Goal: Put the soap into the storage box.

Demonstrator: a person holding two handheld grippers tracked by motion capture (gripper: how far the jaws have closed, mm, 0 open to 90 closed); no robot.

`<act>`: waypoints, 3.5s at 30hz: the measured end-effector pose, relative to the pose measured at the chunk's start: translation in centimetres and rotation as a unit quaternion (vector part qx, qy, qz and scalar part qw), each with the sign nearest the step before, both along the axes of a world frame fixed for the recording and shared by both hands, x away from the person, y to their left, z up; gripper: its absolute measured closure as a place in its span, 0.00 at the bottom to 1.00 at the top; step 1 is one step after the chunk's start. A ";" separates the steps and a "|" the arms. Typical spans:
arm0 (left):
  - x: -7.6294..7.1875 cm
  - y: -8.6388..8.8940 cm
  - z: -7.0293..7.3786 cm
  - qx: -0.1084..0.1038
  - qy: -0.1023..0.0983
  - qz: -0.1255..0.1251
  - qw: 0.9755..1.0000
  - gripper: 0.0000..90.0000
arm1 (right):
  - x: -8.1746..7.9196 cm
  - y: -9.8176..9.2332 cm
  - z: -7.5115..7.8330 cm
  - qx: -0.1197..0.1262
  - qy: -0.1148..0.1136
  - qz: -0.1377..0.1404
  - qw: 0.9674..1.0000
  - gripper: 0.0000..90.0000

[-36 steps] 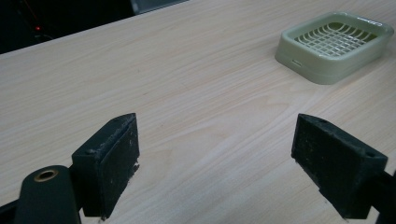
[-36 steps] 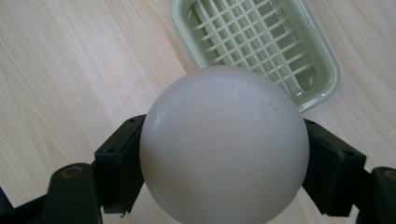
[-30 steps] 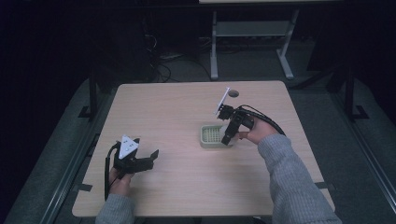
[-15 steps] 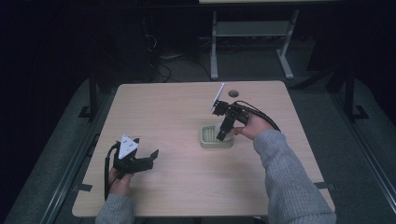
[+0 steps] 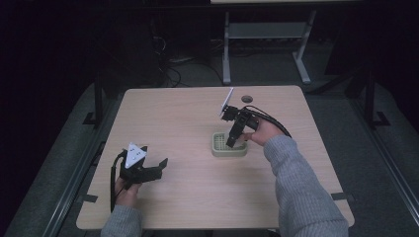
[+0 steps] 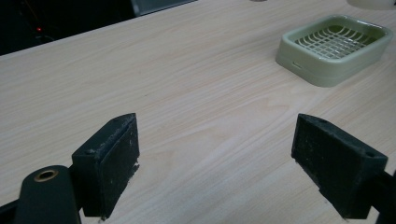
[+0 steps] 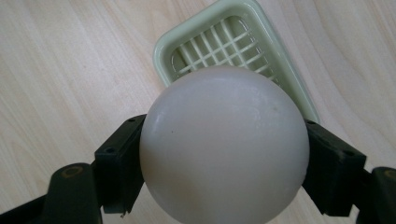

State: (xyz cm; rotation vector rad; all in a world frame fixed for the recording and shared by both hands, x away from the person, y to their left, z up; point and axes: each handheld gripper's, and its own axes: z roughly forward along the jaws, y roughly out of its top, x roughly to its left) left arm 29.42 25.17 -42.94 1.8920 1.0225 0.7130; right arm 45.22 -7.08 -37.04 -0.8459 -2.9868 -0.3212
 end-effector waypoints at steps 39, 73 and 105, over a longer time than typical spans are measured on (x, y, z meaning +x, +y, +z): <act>0.0 0.0 0.0 -0.002 0.002 -0.001 1.000 0.17 | 2.0 1.4 -3.5 -0.011 0.008 -0.027 1.000 0.26; 0.0 0.1 0.0 -0.004 0.002 0.000 1.000 0.16 | 2.3 1.7 -4.5 -0.018 0.011 -0.033 0.999 0.26; 0.0 0.0 0.0 -0.006 0.001 -0.001 1.000 0.16 | 2.0 1.3 -4.2 -0.012 0.017 -0.039 0.999 0.26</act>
